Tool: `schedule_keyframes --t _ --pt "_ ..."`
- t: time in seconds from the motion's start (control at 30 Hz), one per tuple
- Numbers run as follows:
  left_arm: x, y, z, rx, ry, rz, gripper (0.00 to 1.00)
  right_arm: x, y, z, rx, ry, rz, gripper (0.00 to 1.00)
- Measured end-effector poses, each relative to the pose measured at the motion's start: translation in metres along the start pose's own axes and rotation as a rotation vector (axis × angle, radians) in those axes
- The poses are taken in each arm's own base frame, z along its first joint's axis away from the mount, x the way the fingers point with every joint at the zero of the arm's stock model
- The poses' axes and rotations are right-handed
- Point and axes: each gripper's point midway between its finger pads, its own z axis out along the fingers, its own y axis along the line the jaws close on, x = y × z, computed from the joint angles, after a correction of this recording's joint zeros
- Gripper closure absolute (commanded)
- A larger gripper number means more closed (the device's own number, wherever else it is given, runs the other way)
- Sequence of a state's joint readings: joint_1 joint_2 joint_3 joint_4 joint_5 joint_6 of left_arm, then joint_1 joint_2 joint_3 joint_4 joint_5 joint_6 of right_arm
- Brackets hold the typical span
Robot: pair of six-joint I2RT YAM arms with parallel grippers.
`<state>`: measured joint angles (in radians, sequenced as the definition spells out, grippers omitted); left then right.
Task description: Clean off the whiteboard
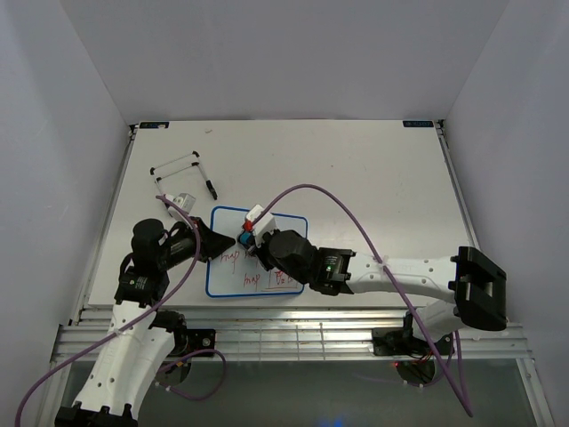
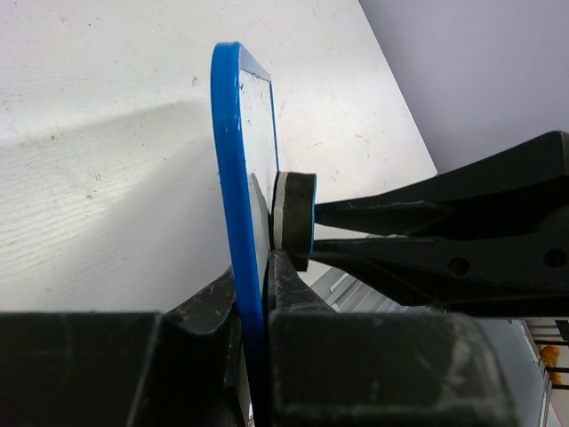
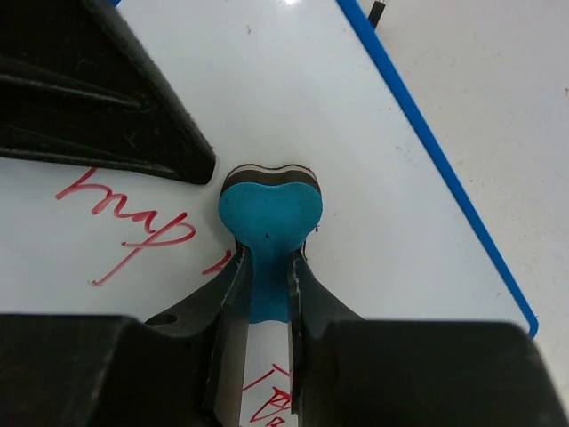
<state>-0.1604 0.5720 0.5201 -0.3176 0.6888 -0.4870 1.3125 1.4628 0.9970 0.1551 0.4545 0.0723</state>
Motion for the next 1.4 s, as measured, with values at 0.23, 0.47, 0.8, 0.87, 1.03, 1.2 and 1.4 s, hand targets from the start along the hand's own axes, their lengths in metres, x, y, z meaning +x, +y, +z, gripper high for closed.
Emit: schedule_keyframes --t 0.23,0.47,0.8,0.87,1.03,1.2,1.4 --pt "0.0 -0.002 0.0 0.009 -0.001 0.013 1.0 0.013 0.022 -0.01 -0.051 0.017 0.004 0.92" --pt "-0.002 -0.001 -0.001 0.006 -0.007 0.022 1.0 0.012 0.03 -0.01 -0.063 0.019 -0.002 0.92" --pt "-0.005 -0.013 0.0 0.068 -0.019 0.093 1.0 0.003 0.102 -0.012 -0.226 -0.044 0.036 0.92" --pt "-0.006 -0.014 0.0 0.072 -0.022 0.106 1.0 -0.001 0.112 -0.009 -0.239 -0.047 0.035 0.92" --pt "-0.012 -0.013 0.001 0.069 -0.038 0.132 1.0 -0.011 0.115 -0.002 -0.183 -0.062 0.063 0.92" --pt "-0.018 -0.007 0.004 0.032 -0.055 0.13 1.0 -0.013 0.092 0.005 -0.093 -0.077 0.146 0.92" --pt "-0.021 0.006 0.006 -0.043 -0.069 0.058 1.0 0.004 0.025 0.008 0.038 -0.07 0.249 0.92"
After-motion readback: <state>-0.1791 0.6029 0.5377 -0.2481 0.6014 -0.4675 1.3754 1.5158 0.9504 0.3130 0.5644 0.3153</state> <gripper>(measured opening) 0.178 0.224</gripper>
